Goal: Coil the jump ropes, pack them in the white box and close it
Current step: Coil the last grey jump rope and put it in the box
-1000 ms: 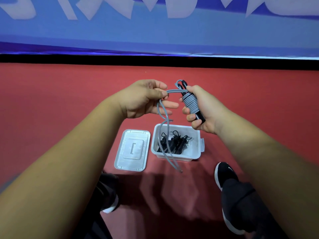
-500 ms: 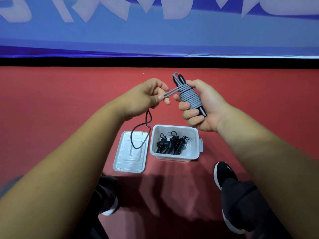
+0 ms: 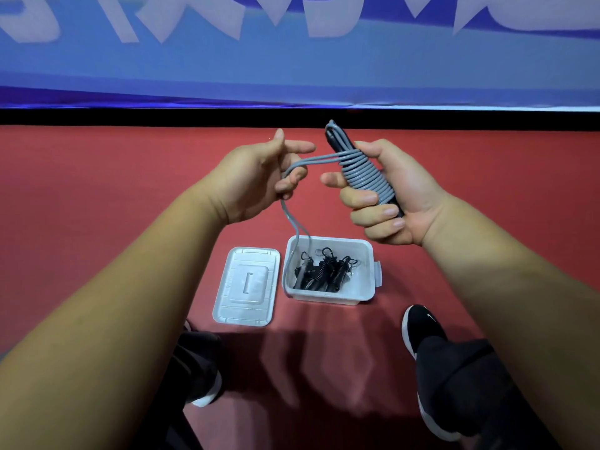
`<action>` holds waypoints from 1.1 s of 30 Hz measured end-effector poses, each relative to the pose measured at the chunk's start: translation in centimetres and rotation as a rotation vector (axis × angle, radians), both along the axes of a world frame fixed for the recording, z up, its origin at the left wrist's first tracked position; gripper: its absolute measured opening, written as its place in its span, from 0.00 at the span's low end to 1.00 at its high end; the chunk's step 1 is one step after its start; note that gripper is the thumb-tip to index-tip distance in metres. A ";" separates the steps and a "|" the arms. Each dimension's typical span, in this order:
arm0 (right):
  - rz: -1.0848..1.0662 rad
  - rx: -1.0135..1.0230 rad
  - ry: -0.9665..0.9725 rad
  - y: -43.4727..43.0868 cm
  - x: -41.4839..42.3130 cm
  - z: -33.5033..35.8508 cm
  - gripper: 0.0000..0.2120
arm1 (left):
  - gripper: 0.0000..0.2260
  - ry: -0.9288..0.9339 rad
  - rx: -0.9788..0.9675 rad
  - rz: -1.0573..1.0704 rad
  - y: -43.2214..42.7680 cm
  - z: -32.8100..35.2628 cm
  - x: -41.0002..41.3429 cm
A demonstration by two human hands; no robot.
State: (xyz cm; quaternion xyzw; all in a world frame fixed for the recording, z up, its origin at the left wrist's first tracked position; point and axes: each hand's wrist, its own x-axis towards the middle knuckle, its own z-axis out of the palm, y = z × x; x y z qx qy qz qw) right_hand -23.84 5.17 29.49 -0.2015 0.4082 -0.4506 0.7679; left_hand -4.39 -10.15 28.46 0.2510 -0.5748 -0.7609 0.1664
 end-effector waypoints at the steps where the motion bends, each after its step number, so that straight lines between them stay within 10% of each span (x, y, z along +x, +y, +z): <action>1: 0.020 -0.003 0.000 0.0 0.0 0.0 0.27 | 0.27 -0.004 0.008 -0.009 0.0 0.1 0.0; 20: 0.519 -0.136 -0.236 0.4 2.7 -3.4 0.21 | 0.38 0.073 0.023 -0.101 1.6 1.7 -0.4; 33: 0.432 0.012 0.414 -0.1 2.9 -3.6 0.11 | 0.37 -0.020 -0.245 -0.114 0.6 2.1 -0.7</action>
